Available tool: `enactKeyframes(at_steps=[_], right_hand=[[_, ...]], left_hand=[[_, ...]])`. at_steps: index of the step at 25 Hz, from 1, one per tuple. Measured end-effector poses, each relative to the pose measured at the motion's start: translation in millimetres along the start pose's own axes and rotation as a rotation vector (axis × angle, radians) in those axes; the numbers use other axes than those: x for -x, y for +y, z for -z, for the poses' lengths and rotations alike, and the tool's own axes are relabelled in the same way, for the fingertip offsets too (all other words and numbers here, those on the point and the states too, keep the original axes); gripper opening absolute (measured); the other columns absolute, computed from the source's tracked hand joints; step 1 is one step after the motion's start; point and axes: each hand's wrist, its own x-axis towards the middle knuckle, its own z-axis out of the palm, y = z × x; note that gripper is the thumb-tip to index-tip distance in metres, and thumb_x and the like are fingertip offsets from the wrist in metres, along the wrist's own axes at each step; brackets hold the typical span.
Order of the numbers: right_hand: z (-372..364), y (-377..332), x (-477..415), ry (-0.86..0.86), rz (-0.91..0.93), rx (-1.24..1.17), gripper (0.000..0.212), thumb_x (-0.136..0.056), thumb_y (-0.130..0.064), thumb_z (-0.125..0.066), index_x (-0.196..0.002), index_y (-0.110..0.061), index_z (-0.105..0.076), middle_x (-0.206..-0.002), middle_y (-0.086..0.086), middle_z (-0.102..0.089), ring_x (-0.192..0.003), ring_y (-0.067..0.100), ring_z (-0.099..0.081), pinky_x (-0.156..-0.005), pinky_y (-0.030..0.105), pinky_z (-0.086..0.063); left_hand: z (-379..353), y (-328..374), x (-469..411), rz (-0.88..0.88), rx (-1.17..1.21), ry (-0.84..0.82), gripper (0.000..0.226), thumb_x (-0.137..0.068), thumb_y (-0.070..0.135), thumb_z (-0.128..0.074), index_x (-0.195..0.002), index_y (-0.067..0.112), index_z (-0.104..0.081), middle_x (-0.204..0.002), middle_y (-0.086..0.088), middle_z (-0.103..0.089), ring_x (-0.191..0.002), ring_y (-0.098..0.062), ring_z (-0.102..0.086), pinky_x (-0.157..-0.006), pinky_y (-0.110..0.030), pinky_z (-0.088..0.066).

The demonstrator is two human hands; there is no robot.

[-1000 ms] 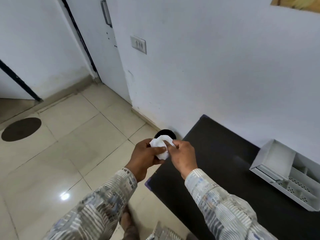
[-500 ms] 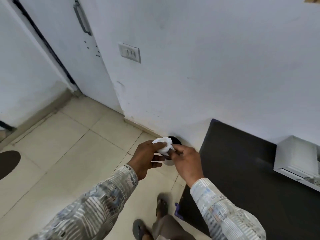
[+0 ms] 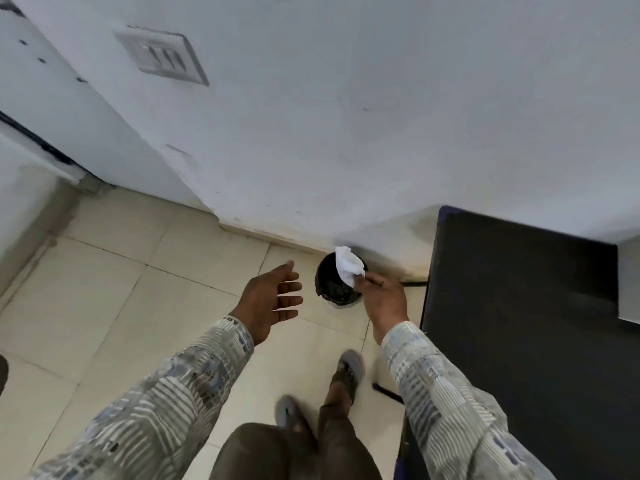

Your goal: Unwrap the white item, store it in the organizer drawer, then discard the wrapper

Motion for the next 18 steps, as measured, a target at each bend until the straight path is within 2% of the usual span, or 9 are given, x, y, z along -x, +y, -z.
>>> enactKeyframes(at_steps=[5, 7, 8, 11, 12, 14, 16, 18], right_hand=[[-45.5, 65.8, -104.2, 0.092, -0.175, 0.078, 0.004, -0.086, -0.026, -0.079, -0.083, -0.025, -0.082, -0.098, -0.001, -0.08, -0.1, 0.023, -0.073, -0.093, 0.033, -0.056], [-64.7, 98.9, -150.8, 0.121, -0.212, 0.156, 0.022, -0.089, -0.025, -0.076, -0.067, -0.026, -0.073, -0.089, 0.002, -0.077, -0.094, 0.028, -0.071, -0.093, 0.037, -0.058], [-75.3, 116.3, -172.9, 0.132, -0.224, 0.208, 0.024, -0.089, -0.027, -0.073, -0.066, -0.022, -0.074, -0.089, 0.005, -0.078, -0.094, 0.031, -0.071, -0.093, 0.04, -0.059], [-105.9, 173.8, -240.5, 0.116, -0.274, 0.361, 0.026, -0.089, -0.032, -0.065, -0.083, -0.011, -0.079, -0.095, 0.009, -0.08, -0.093, 0.035, -0.071, -0.092, 0.044, -0.06], [-113.2, 186.1, -257.0, 0.101, -0.315, 0.385, 0.025, -0.09, -0.029, -0.064, -0.09, -0.009, -0.079, -0.099, 0.01, -0.078, -0.094, 0.034, -0.07, -0.09, 0.042, -0.059], [-128.1, 204.5, -281.9, 0.074, -0.361, 0.379, 0.027, -0.097, -0.021, -0.061, -0.115, -0.007, -0.076, -0.118, 0.014, -0.075, -0.102, 0.033, -0.068, -0.082, 0.033, -0.05], [-137.6, 219.6, -297.5, 0.087, -0.381, 0.304, 0.039, -0.1, -0.016, -0.058, -0.138, -0.012, -0.066, -0.137, 0.013, -0.067, -0.118, 0.035, -0.064, -0.088, 0.03, -0.045], [-141.7, 226.6, -307.8, 0.12, -0.355, 0.283, 0.046, -0.1, -0.016, -0.056, -0.146, -0.019, -0.06, -0.147, 0.012, -0.06, -0.132, 0.038, -0.058, -0.103, 0.035, -0.046]], left_hand=[[-1.8, -10.7, -138.9, 0.046, -0.089, 0.038, 0.033, -0.098, 0.046, -0.07, -0.105, 0.014, -0.074, -0.103, -0.006, -0.072, -0.085, -0.026, -0.068, -0.076, -0.041, -0.056], [-4.5, -27.4, -204.2, 0.081, -0.127, 0.029, 0.032, -0.097, 0.045, -0.072, -0.104, 0.014, -0.074, -0.101, -0.006, -0.071, -0.084, -0.025, -0.068, -0.074, -0.04, -0.055], [-5.3, -39.2, -237.5, 0.107, -0.149, 0.026, 0.032, -0.096, 0.045, -0.072, -0.104, 0.014, -0.074, -0.101, -0.005, -0.071, -0.084, -0.025, -0.067, -0.073, -0.039, -0.055], [0.1, -76.5, -323.8, 0.177, -0.21, 0.018, 0.032, -0.095, 0.046, -0.073, -0.105, 0.015, -0.073, -0.099, -0.004, -0.068, -0.082, -0.024, -0.065, -0.07, -0.038, -0.053], [3.3, -85.7, -344.1, 0.2, -0.226, 0.021, 0.033, -0.095, 0.046, -0.072, -0.107, 0.015, -0.073, -0.099, -0.004, -0.068, -0.082, -0.024, -0.065, -0.069, -0.037, -0.053], [11.6, -104.0, -381.5, 0.219, -0.258, 0.02, 0.034, -0.096, 0.044, -0.072, -0.113, 0.015, -0.072, -0.1, -0.004, -0.068, -0.082, -0.024, -0.065, -0.069, -0.037, -0.053], [19.3, -115.6, -406.9, 0.208, -0.303, 0.027, 0.024, -0.098, 0.038, -0.071, -0.11, 0.017, -0.072, -0.1, -0.005, -0.068, -0.08, -0.023, -0.064, -0.069, -0.036, -0.053], [25.1, -121.8, -427.8, 0.175, -0.336, 0.045, 0.02, -0.098, 0.03, -0.07, -0.113, 0.017, -0.072, -0.1, -0.006, -0.068, -0.078, -0.023, -0.064, -0.068, -0.035, -0.052]])
